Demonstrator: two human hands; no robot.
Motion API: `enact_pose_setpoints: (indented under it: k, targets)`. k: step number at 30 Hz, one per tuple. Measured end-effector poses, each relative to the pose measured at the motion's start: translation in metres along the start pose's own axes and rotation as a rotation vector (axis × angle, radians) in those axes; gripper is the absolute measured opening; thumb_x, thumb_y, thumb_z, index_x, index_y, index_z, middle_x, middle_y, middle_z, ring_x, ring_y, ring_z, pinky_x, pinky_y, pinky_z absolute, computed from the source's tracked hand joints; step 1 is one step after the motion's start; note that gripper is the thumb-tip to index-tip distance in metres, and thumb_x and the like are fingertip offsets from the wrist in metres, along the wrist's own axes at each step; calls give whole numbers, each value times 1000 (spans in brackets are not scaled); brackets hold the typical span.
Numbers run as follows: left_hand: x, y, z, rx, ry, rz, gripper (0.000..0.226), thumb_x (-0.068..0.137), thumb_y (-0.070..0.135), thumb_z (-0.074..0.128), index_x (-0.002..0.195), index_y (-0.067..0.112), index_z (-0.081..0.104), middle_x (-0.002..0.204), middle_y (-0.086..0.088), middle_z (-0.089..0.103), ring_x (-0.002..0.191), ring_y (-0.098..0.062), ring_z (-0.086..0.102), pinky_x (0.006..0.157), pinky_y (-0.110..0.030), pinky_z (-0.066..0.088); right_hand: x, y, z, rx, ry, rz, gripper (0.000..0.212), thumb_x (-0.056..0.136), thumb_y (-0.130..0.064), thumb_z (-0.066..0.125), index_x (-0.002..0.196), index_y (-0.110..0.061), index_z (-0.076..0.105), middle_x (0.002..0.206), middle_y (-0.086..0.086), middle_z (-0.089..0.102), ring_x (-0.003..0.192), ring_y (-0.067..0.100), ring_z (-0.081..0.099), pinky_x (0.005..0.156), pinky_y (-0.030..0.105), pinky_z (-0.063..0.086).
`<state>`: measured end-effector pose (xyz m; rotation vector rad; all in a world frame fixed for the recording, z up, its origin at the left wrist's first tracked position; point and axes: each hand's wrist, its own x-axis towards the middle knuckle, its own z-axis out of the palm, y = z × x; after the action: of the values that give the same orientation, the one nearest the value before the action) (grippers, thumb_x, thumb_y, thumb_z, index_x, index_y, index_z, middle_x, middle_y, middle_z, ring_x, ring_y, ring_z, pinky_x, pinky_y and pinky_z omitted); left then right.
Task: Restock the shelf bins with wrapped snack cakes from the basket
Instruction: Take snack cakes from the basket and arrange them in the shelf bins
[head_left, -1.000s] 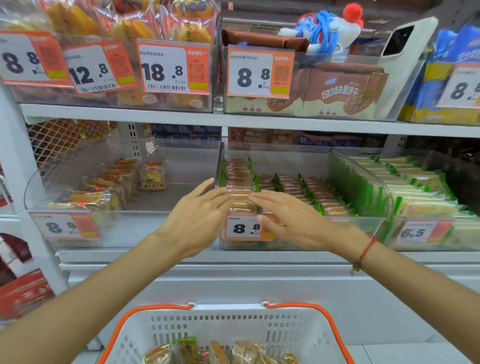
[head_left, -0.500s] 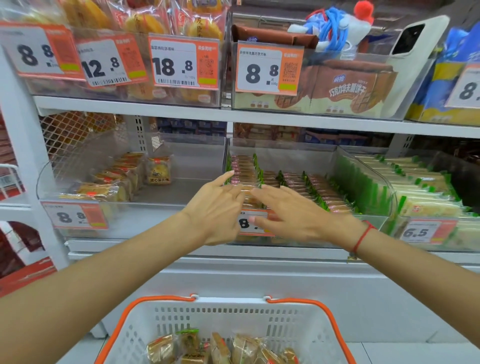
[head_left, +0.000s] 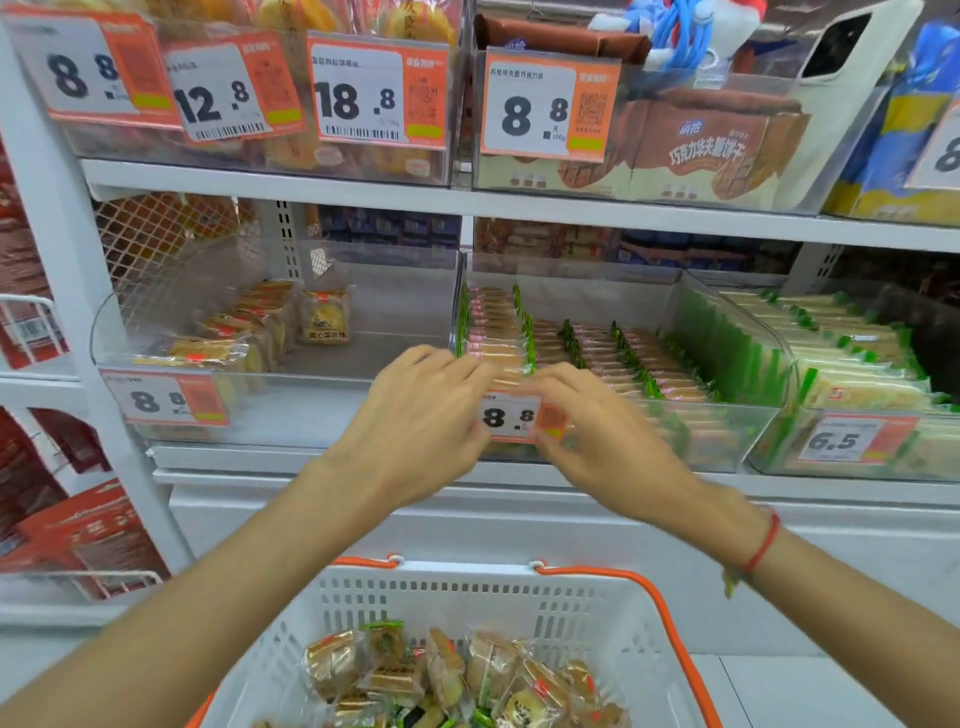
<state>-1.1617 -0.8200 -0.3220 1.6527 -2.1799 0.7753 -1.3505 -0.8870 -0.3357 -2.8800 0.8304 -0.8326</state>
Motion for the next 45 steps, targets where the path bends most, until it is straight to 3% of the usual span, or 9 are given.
enact_pose_setpoints:
  k: [3,11,17,20,22,26,32,38,45]
  targets:
    - [-34,11,4,-99,-56,-204,26,83,29,51,103,22,66,92,6,71,78,-21,67,66,-34,51,-30,-7,27,-6,12,47,24,90,-22,61,114,-21,60,111,-7,58,103,12,54,78,27,46]
    - [-136,38,110,-321,-680,-524,35,93,32,46,127,31,55,130,7,59,117,-20,55,88,-31,44,-101,1,126,89,-727,276,24,97,-23,49,118,-21,61,120,0,58,108,18,55,85,29,41]
    - [-236,61,175,-364,-1041,-345,43,99,39,40,142,39,37,157,3,22,143,-23,25,111,-40,31,-159,-12,197,107,-850,322,27,97,-18,46,120,-17,60,128,5,55,115,24,51,89,32,41]
    - [-263,70,182,-436,-1125,-349,47,102,43,30,148,35,29,160,3,2,147,-21,7,114,-37,28,-180,-24,221,212,-965,392,31,102,-19,38,125,-11,57,102,6,62,88,20,58,77,35,49]
    - [-264,71,183,-456,-1119,-359,48,102,42,34,149,34,29,160,3,0,147,-22,6,114,-37,28,-186,-30,236,262,-987,493,35,103,-28,37,115,-4,60,86,8,56,70,19,54,71,37,51]
    - [-258,74,183,-416,-1099,-373,44,99,39,45,142,37,38,152,1,20,140,-26,17,107,-38,38,-183,-52,262,88,-900,645,47,89,-55,55,79,-10,59,111,7,53,96,24,57,79,37,52]
    - [-255,70,182,-467,-1123,-419,43,98,39,46,141,39,40,156,1,17,144,-27,13,115,-43,23,-174,-68,272,260,-787,777,11,87,-7,63,94,-12,57,107,2,61,99,20,60,82,35,55]
    - [-224,72,167,-620,-782,-484,87,79,35,73,148,34,21,148,7,19,138,-17,19,113,-37,30,-139,-41,213,696,-639,1074,19,80,-5,70,79,-22,62,95,-2,61,92,15,61,66,22,52]
    - [-159,68,124,-775,-255,-383,28,88,49,51,114,57,48,115,33,50,108,11,42,89,-7,34,-79,-26,101,1198,-484,1129,4,87,-9,66,86,-11,70,82,1,70,72,12,66,63,18,53]
